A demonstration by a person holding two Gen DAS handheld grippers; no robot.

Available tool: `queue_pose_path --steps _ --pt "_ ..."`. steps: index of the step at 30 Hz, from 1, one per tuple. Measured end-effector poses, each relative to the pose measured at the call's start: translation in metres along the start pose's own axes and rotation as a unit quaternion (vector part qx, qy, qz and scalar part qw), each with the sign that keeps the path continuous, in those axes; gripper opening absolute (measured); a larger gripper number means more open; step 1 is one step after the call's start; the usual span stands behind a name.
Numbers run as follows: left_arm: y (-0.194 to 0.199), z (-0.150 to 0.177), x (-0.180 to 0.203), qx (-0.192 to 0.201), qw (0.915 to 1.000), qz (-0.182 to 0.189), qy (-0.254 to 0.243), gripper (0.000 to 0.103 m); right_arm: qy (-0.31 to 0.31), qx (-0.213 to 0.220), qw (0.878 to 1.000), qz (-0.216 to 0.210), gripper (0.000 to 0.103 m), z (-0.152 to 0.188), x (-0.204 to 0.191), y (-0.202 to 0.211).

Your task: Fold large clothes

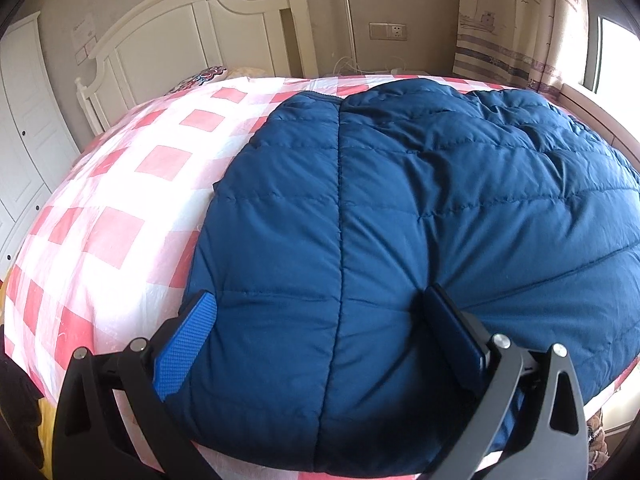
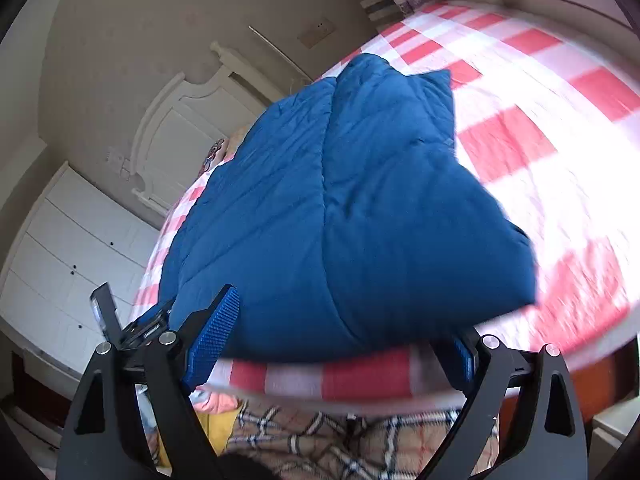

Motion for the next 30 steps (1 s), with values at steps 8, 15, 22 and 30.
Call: queue_pose_path --steps 8,15,22,30 --pt "0.0 0.0 -0.001 0.005 1.0 -0.001 -0.004 0.101 -0.051 0.052 0.997 0.035 0.094 -0.031 -0.004 -0.03" --pt "0.001 0.001 0.003 0.007 0.9999 0.0 -0.009 0.101 -0.053 0.111 0.992 -0.012 0.049 -0.029 0.004 -0.017" --pt "0.034 -0.028 0.02 0.024 0.9993 -0.019 -0.02 0.1 -0.024 0.139 0.989 -0.036 0.045 -0.028 -0.008 0.003" --pt "0.017 -0.125 0.079 0.044 0.9977 -0.008 -0.051 0.101 0.021 0.159 0.986 -0.034 0.044 -0.035 -0.028 0.015"
Point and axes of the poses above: each gripper's, at about its wrist camera, not at the fingertips, and y roughly against the way its jaws point, x to its right, z to its underside, the point moved 4 cm from there along -y, roughly the way its jaws point, and after that the axes turned 1 degree about -z, right-handed, at the moved point
